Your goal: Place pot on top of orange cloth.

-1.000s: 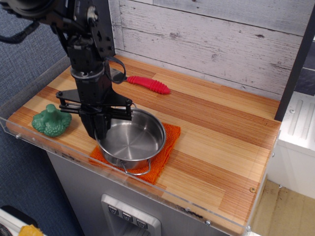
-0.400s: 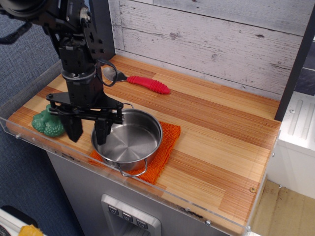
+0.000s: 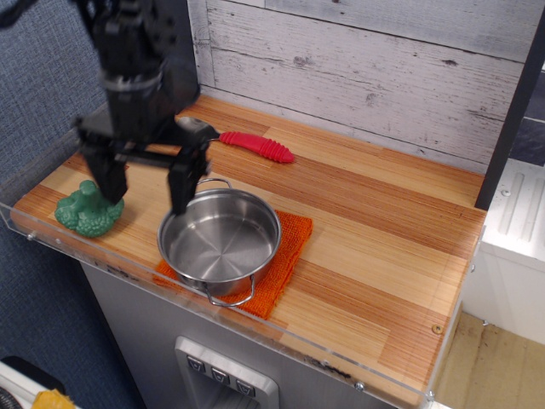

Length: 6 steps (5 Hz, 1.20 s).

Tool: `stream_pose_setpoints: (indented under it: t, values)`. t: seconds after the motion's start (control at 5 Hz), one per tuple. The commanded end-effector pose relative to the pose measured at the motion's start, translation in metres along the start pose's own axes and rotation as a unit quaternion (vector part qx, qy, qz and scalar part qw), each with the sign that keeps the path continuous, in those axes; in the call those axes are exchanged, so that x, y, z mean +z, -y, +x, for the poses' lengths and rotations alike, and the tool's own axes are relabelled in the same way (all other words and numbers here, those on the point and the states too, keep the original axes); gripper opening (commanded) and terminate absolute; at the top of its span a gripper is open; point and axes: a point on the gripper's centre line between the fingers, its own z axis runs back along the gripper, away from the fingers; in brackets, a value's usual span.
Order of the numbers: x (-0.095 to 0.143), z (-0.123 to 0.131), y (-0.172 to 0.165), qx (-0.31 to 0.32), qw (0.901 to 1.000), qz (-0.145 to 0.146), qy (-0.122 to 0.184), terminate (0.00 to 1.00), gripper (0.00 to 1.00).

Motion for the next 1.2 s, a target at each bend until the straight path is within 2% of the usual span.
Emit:
stream_pose_setpoints:
  t: [0.0,0.4,0.8,1.0]
  values:
    - [0.053,0.032,-0.005,-0.041,0.9958,0.028,0.077,0.0,1.0]
    - [0.069,0.061,-0.017,-0.044,0.992,0.045,0.109,0.0,1.0]
    - [0.07,0.071,-0.021,-0.043,0.9924,0.039,0.109,0.0,1.0]
    - [0.07,0.071,-0.021,-0.043,0.9924,0.039,0.109,1.0,1.0]
